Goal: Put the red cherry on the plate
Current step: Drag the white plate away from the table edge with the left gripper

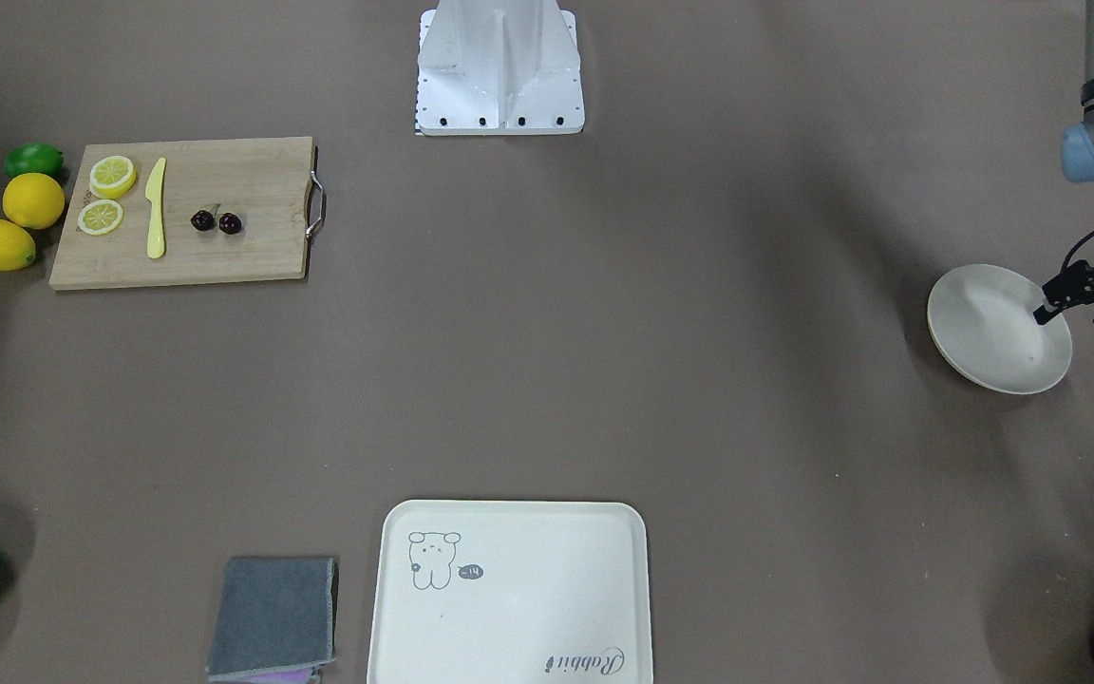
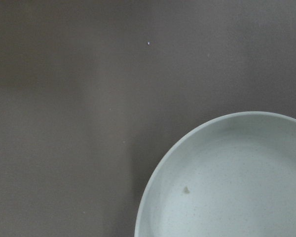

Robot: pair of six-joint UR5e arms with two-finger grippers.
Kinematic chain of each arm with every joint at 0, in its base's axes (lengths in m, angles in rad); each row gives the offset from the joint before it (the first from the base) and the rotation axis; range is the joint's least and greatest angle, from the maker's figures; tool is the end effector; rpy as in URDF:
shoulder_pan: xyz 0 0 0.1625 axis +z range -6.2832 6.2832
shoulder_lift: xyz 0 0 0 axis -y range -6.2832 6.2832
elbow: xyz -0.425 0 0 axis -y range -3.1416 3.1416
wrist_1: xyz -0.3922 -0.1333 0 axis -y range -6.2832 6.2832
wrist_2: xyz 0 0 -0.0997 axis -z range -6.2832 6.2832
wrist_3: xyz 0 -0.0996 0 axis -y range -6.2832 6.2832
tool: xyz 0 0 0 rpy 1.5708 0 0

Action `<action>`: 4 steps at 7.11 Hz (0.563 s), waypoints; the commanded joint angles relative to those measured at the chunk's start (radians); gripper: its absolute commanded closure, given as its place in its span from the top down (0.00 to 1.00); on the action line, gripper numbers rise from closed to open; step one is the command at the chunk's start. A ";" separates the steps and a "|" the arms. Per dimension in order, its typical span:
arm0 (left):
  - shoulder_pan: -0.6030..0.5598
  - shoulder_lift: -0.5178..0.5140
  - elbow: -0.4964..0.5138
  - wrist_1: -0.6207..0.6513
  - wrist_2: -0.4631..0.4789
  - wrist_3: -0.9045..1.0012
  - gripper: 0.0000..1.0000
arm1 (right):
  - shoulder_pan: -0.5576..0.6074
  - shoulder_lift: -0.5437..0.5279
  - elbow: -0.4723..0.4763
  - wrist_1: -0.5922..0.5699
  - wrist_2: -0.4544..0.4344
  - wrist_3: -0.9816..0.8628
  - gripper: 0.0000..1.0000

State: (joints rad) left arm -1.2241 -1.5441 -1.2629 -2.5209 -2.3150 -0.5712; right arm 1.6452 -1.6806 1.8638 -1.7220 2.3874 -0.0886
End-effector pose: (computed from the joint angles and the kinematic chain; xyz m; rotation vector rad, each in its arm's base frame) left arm 0.1021 -0.4765 0.7184 0.2063 0.9033 0.0207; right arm 0.0933 -0.4352 0.5785 0.0966 -0.8114 -0.0265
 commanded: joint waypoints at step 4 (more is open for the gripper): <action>0.048 0.001 0.039 -0.018 -0.004 0.002 0.95 | 0.001 -0.008 0.003 -0.001 -0.002 0.017 1.00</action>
State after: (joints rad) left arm -1.1869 -1.5445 -1.2348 -2.5316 -2.3173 -0.5708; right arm 1.6459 -1.6883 1.8662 -1.7220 2.3859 -0.0736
